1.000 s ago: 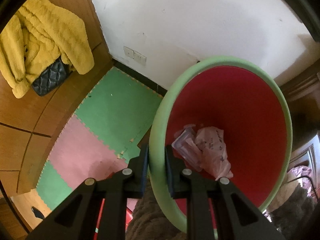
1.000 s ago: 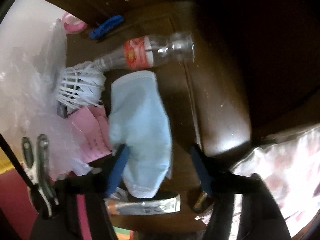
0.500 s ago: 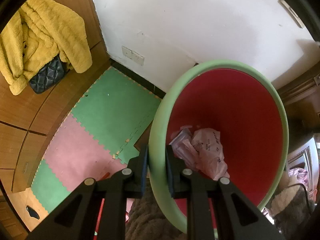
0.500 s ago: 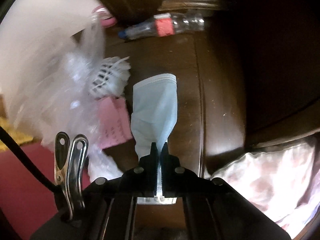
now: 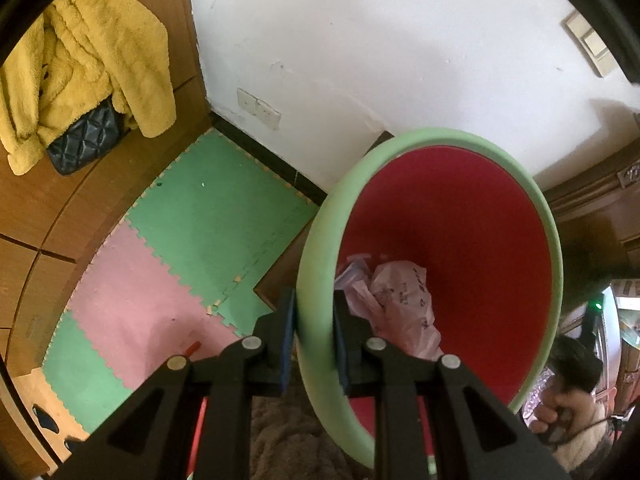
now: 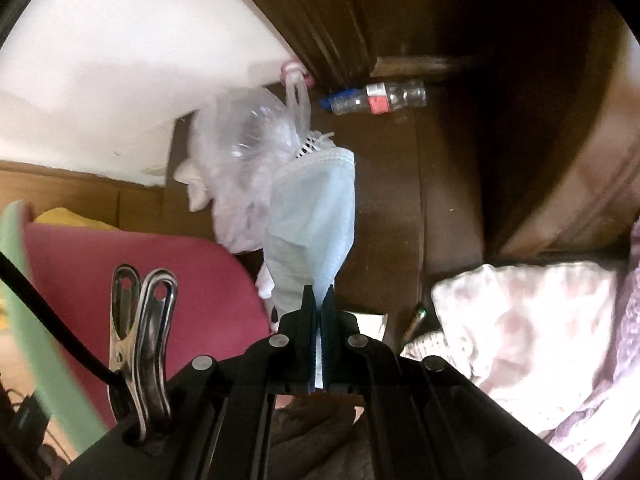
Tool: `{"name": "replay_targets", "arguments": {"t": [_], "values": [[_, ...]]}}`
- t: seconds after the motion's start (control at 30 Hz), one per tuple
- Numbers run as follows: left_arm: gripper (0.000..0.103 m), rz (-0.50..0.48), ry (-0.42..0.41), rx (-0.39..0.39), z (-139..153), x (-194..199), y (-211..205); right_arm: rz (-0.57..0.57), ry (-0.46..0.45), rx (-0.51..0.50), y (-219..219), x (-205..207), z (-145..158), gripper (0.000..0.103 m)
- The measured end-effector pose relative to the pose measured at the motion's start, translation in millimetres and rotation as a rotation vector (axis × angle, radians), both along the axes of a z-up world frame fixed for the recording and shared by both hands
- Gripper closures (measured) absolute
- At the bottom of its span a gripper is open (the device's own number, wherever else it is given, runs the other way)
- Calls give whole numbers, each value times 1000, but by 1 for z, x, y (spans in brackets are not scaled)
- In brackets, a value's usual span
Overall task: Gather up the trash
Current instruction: 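Carry the blue face mask over the bucket with the right tool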
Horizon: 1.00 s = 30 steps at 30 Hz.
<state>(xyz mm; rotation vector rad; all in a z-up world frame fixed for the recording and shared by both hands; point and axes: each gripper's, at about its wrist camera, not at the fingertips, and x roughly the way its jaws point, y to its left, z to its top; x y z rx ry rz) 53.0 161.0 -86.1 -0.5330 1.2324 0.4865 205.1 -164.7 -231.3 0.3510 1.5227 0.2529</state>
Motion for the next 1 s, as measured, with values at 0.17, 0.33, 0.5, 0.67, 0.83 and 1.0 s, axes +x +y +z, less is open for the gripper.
{"name": "replay_targets", "arguments": {"t": [0.17,0.33,0.5,0.67,0.83,1.0], "values": [[84,-2,8,-9,0,0,-1,4,-64,7,-3,-19,28,101],[84,-13,36,-10,0,-1,-4,-35,-109,42,-9,-32,59,101],[83,-11,60,-17,1,-5,-10,22,-182,41,-7,-42,96,101],[83,-5,87,-13,2,-7,-16,86,-243,30,1,-53,131,101],[81,-20,76,-24,5,-7,-17,221,-322,67,22,-60,161,101],[82,-8,74,-36,5,-7,-17,312,-371,165,40,-66,184,101]]}}
